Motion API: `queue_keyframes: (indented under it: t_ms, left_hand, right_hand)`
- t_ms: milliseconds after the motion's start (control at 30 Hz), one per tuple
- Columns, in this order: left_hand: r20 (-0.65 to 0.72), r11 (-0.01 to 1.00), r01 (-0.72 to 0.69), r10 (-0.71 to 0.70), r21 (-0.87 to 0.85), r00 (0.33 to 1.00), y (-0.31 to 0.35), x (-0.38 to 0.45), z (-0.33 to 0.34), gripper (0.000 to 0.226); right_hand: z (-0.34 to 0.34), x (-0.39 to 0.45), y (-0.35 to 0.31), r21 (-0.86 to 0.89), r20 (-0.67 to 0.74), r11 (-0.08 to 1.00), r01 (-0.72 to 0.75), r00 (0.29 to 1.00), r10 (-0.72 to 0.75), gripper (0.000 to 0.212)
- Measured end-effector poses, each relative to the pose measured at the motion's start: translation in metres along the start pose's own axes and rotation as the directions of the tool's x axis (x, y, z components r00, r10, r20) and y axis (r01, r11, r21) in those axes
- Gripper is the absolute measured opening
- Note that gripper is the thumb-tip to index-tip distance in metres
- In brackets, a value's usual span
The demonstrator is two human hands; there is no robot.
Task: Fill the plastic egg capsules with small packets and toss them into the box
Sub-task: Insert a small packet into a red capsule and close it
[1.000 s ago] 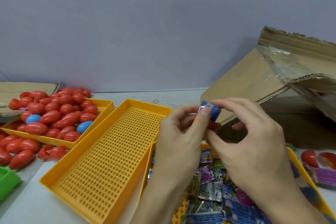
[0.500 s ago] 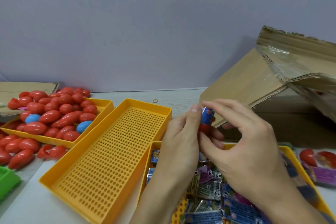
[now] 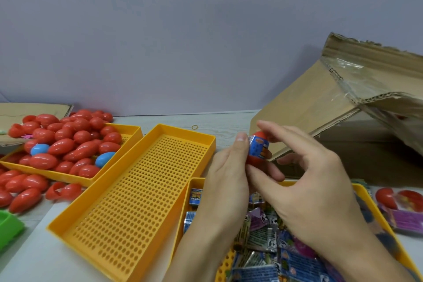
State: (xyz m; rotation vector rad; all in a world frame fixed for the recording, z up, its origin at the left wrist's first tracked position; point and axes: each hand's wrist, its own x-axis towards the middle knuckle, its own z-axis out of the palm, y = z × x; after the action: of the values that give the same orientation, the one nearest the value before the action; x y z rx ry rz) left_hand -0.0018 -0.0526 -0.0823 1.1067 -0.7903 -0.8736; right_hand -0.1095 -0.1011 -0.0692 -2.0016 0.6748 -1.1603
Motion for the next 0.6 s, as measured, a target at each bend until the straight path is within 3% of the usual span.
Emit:
queue_keyframes:
  t_ms: [133, 333, 600]
  left_hand:
    - [-0.039, 0.996, 0.028, -0.032, -0.085, 0.999, 0.002, 0.001, 0.003, 0.045]
    - [-0.025, 1.000, 0.013, -0.013, -0.002, 1.000, 0.002, -0.001, 0.004, 0.035]
    - [-0.044, 0.967, 0.126, -0.139, -0.221, 0.989, 0.012, -0.006, 0.011, 0.047]
  right_hand:
    - [0.000, 0.001, 0.000, -0.012, -0.014, 1.000, -0.024, 1.000, 0.024, 0.051]
    - [0.001, 0.002, 0.002, -0.008, 0.056, 1.000, 0.002, 0.998, -0.002, 0.048]
    - [-0.002, 0.000, 0.005, 0.146, 0.112, 0.988, -0.049, 0.993, 0.033, 0.046]
